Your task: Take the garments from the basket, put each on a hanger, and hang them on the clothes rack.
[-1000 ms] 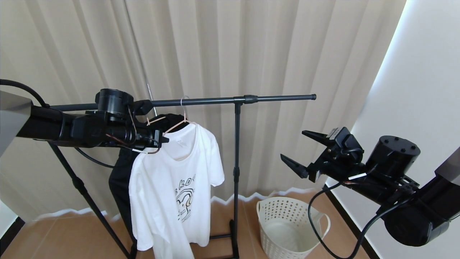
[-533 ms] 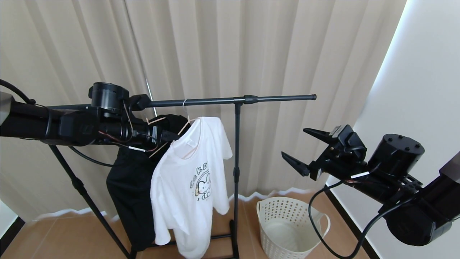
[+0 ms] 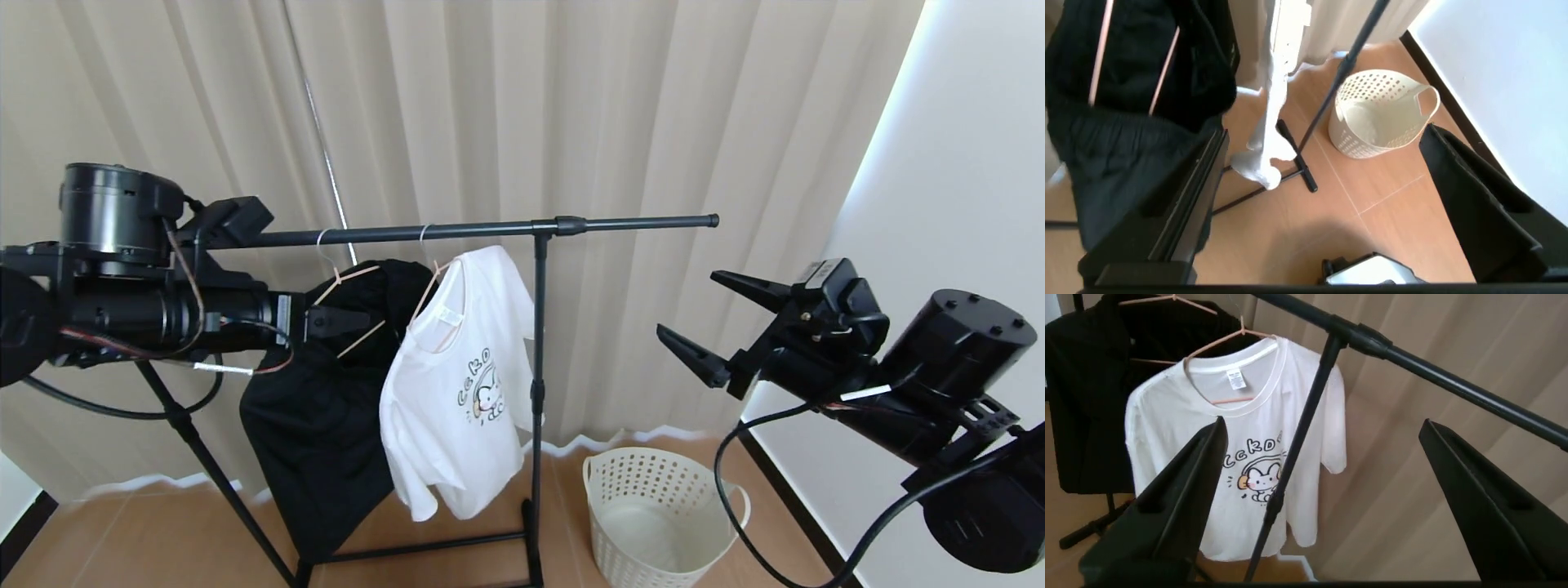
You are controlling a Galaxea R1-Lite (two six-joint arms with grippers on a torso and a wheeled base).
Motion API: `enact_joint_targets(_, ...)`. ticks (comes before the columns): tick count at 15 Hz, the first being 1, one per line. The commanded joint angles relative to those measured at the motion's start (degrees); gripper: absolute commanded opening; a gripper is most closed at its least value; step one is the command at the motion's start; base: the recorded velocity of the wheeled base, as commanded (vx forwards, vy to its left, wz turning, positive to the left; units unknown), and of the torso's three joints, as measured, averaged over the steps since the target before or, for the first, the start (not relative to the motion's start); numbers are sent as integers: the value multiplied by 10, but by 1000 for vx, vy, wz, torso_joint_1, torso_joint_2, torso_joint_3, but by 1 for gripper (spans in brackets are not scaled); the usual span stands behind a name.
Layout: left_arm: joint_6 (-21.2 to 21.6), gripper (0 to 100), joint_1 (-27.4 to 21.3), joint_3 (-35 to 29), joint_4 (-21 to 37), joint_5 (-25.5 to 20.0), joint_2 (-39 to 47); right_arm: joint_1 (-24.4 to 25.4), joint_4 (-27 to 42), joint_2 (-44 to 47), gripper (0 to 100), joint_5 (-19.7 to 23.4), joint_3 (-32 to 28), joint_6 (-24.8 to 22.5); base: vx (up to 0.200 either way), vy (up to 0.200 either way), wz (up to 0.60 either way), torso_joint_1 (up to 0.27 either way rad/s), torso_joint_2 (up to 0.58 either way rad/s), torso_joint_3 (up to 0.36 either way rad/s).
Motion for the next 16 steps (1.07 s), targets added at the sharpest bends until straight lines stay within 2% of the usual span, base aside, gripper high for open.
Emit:
enact_joint_targets(1, 5, 100, -12, 92, -1, 2, -120, -1, 13, -76, 100, -14, 23, 10, 0, 0, 0, 0, 0, 0)
enact_joint_targets(3, 14, 100, -19, 166, 0, 4, -207, -1, 97, -164, 100, -70, 66, 17, 0, 0, 0, 0, 0, 0)
enact_joint_targets(4, 20, 100, -21, 236, -1, 4, -281, -1, 168, -248, 100, -120, 129, 17, 0, 0, 0, 0, 0, 0)
enact_joint_targets(6, 27, 100, -18, 343, 1, 16, -402, -1, 247, -373, 100, -138, 219, 17, 0, 0, 0, 0, 0, 0)
enact_joint_targets(8, 43, 100, 13, 447, 1, 28, -499, 0, 346, -503, 100, -152, 288, 16, 0, 0, 0, 0, 0, 0)
enact_joint_targets(9, 49, 100, 25, 473, -1, 28, -521, 1, 376, -539, 100, -159, 292, 15, 0, 0, 0, 0, 0, 0)
enact_joint_targets(10, 53, 100, 37, 526, -1, 25, -581, 4, 491, -651, 100, -164, 292, 17, 0, 0, 0, 0, 0, 0)
enact_joint_targets(11, 52, 100, 36, 555, 1, 24, -617, 4, 584, -723, 100, -164, 292, 17, 0, 0, 0, 0, 0, 0)
enact_joint_targets(12, 50, 100, 34, 585, 7, 24, -672, 3, 721, -832, 100, -164, 292, 17, 0, 0, 0, 0, 0, 0)
enact_joint_targets(13, 33, 100, 34, 584, 31, 22, -708, -2, 812, -911, 100, -164, 292, 17, 0, 0, 0, 0, 0, 0)
enact_joint_targets(14, 11, 100, 28, 577, 46, 22, -727, -17, 882, -964, 100, -165, 259, 20, 0, 0, 0, 0, 0, 0)
enact_joint_targets(16, 6, 100, 21, 577, 45, 24, -760, -70, 898, -1001, 100, -164, 252, 39, 0, 0, 0, 0, 0, 0)
